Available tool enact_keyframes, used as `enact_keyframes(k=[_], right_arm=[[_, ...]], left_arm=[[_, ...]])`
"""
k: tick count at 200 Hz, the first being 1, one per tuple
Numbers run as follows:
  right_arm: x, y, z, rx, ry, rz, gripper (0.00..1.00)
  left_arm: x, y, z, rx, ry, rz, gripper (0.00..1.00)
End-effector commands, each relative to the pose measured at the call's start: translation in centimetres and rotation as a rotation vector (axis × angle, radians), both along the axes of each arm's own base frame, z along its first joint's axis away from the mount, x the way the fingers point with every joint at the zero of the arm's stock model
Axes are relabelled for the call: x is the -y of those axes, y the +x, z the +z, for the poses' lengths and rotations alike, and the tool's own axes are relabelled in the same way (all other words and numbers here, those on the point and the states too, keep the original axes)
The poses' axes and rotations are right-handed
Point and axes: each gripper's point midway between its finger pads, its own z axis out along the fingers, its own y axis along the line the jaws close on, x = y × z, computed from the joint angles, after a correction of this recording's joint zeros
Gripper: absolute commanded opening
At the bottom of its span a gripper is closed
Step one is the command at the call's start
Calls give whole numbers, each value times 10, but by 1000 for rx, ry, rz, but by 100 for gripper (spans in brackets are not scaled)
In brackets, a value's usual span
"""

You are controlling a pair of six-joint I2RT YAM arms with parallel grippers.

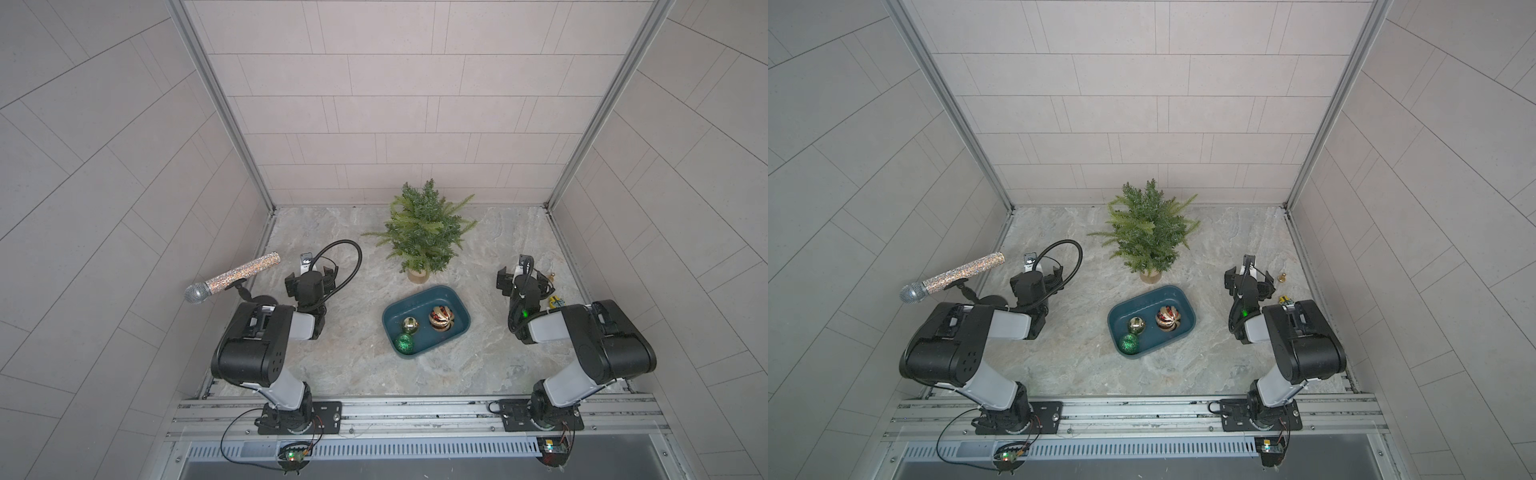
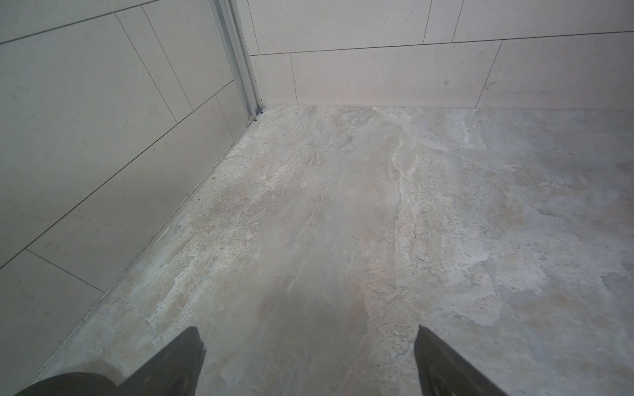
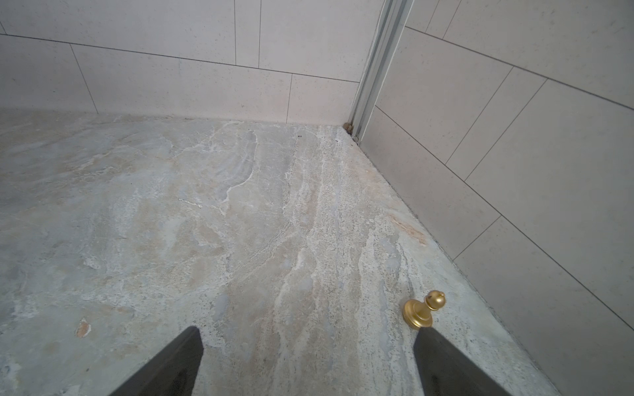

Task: Decorate the small christmas tree with ornaments
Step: Pick up an ornament from the container.

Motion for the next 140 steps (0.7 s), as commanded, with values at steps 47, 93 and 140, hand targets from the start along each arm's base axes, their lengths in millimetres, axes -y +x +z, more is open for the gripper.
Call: enact_keyframes(k=[47, 93, 140], right_arm=[[-13, -8, 14, 29, -53, 31, 100], [-28, -4, 74, 43, -105, 1, 100], [-31, -23, 130, 180, 456, -39, 100]], left_arm=[[-2, 0, 26, 19, 14, 22, 100], [-4, 0, 59, -32, -77, 80, 100], [40, 4, 89, 2, -507, -35, 100]])
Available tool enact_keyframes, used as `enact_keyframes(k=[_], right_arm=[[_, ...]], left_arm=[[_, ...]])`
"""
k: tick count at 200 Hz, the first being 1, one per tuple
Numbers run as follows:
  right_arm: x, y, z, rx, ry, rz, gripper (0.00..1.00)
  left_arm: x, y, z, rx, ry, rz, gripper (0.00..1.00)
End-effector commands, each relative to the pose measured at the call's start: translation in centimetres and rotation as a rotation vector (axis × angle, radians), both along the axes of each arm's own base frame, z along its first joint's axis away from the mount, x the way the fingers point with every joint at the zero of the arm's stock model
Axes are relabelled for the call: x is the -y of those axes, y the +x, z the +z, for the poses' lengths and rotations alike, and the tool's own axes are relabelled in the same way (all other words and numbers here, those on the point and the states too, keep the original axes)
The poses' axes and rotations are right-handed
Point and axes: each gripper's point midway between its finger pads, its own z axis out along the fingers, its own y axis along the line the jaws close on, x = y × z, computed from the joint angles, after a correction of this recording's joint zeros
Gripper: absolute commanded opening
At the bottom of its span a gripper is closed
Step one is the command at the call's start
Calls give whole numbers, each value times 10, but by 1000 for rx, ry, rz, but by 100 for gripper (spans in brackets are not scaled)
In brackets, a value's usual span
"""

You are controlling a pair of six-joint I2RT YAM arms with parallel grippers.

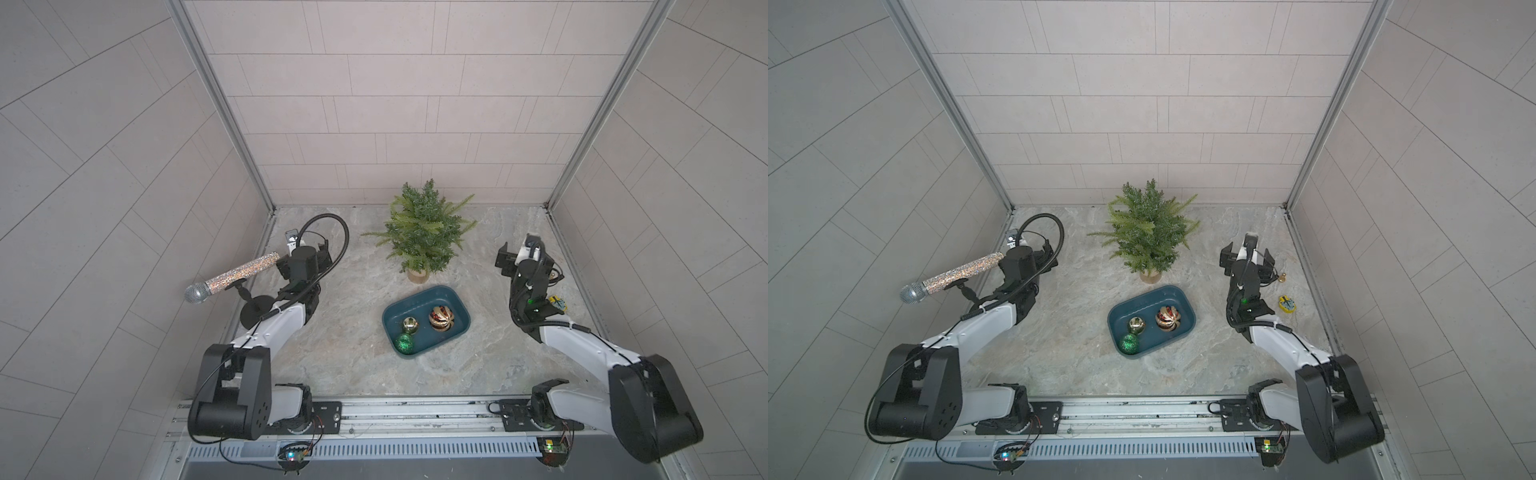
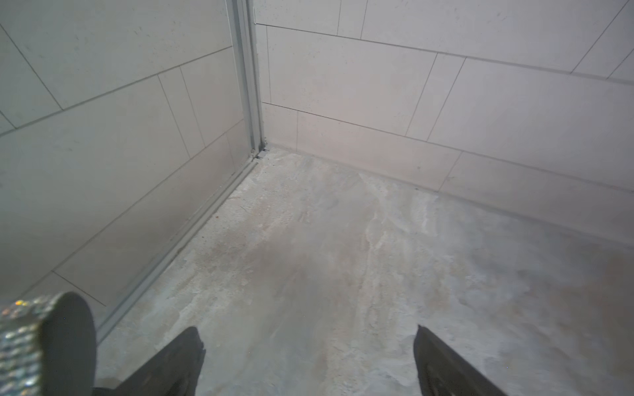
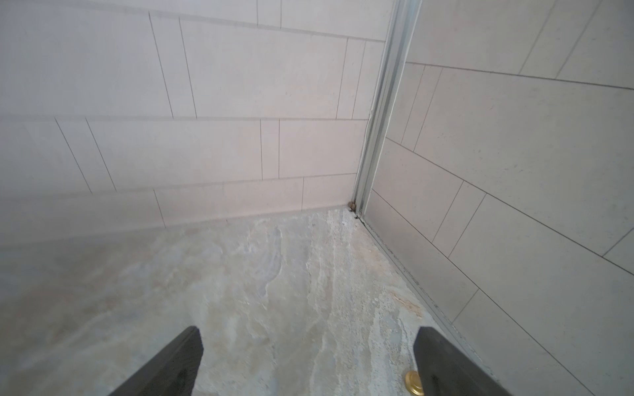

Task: Decorate the small christmas tree with ornaments
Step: Pick up an ornament from the container.

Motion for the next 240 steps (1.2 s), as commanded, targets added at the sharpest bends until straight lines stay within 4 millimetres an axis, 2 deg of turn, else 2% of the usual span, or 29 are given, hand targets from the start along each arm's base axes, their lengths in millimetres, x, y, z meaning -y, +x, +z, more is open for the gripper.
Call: enact_keyframes(k=[1, 10, 19, 34, 39, 42, 49, 74, 92, 132, 137, 151, 171, 199, 240], right_arm=[[0, -18, -17, -67, 339, -4, 100], [-3, -23, -20, -47, 486, 12, 100], [-14, -24, -16, -18, 591, 117, 100], [-36, -27, -5, -48, 622, 255, 99], [-43, -31, -13, -108, 623, 276, 97], [-48, -31, -4, -118, 620, 302, 96], [-60, -34, -4, -181, 606, 345, 95], [-86, -64, -25, -443, 494, 402, 95], [-95, -91, -46, -596, 407, 412, 94], [-129, -138, -76, -782, 253, 527, 87], [-133, -142, -78, -796, 229, 539, 87], [-145, -149, -81, -818, 173, 574, 87], [-166, -151, -86, -830, 129, 619, 89], [-195, -149, -95, -855, 85, 670, 91], [-219, -141, -113, -875, 60, 691, 91]], left_arm=[[29, -10, -9, -59, -263, -84, 100], [37, -13, -6, -58, -328, -111, 100], [47, -16, -3, -59, -384, -150, 100], [64, -25, -4, -71, -488, -211, 99], [71, -29, -4, -77, -522, -240, 98], [73, -31, -5, -85, -541, -249, 97], [79, -38, -9, -110, -576, -268, 95], [99, -73, -24, -243, -660, -334, 91], [110, -101, -32, -309, -704, -389, 90], [113, -152, -42, -412, -677, -430, 90], [114, -154, -45, -423, -683, -429, 90], [121, -157, -35, -369, -725, -455, 90], [121, -159, -42, -366, -764, -432, 90], [128, -161, -48, -383, -794, -467, 90], [136, -160, -49, -394, -810, -502, 90]])
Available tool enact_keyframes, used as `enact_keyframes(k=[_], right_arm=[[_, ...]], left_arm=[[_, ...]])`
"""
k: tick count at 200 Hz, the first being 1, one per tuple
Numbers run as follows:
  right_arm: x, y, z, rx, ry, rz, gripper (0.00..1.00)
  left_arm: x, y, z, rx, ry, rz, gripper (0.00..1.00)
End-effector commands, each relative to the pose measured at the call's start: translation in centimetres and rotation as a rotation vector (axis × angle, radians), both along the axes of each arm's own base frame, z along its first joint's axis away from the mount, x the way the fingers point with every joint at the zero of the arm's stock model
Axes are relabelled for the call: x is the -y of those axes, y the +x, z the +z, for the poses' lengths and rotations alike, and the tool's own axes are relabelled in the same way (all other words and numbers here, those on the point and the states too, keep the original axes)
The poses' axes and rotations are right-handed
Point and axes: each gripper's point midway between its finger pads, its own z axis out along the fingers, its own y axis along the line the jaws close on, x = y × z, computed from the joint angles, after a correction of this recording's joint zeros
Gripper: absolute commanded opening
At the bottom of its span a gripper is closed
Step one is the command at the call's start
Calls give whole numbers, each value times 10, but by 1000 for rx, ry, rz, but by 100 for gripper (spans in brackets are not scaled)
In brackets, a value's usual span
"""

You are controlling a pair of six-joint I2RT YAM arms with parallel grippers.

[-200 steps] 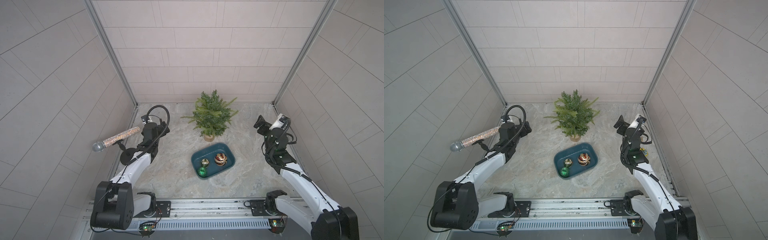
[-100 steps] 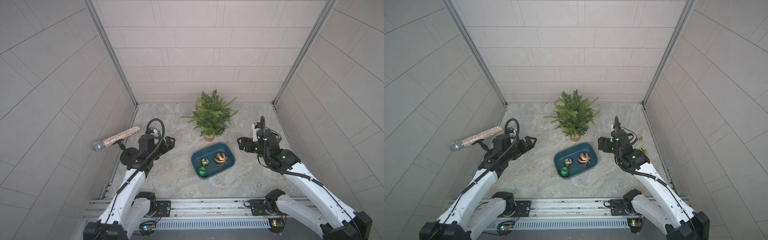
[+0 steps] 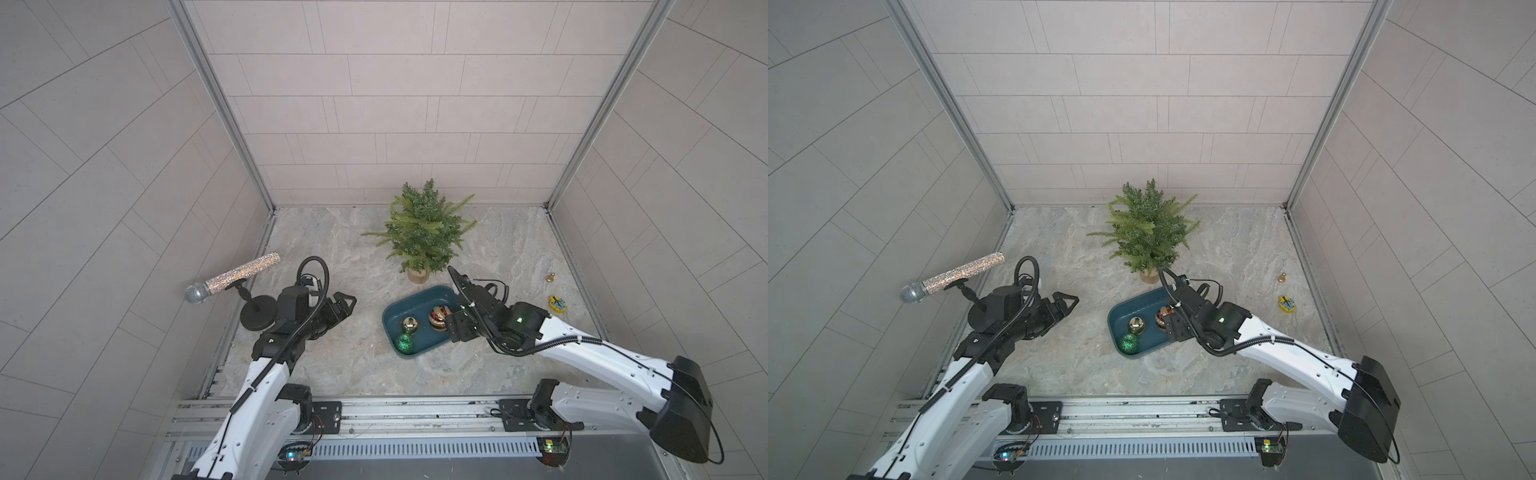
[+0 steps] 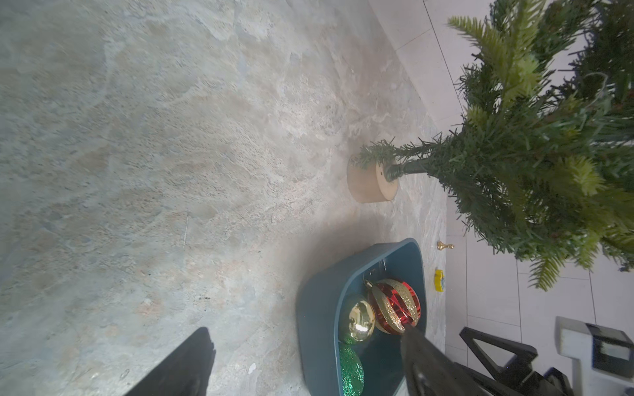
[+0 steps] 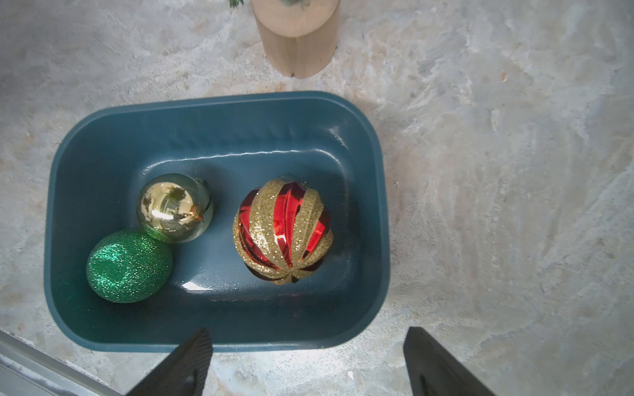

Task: Decorate the small christmas tree with ornaments
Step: Pick up an ornament from the container.

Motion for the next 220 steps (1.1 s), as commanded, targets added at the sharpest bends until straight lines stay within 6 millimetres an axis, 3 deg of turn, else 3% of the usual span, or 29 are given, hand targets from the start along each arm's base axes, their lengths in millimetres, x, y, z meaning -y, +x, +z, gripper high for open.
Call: enact_keyframes(k=[1, 81, 188, 220], right_arm=[[-10, 13, 4, 43, 17, -23, 91], [-42, 29, -29, -4, 11, 20, 95], [-42, 29, -67, -78, -69, 19, 95], [-40, 29, -73, -79, -82, 16, 93]], left_arm=[[7, 0, 1, 9, -30, -27, 90], [14, 0, -4, -3, -52, -50, 90], [22, -2, -2, 6, -64, -82, 90], [23, -1, -10, -28, -62, -87, 90]])
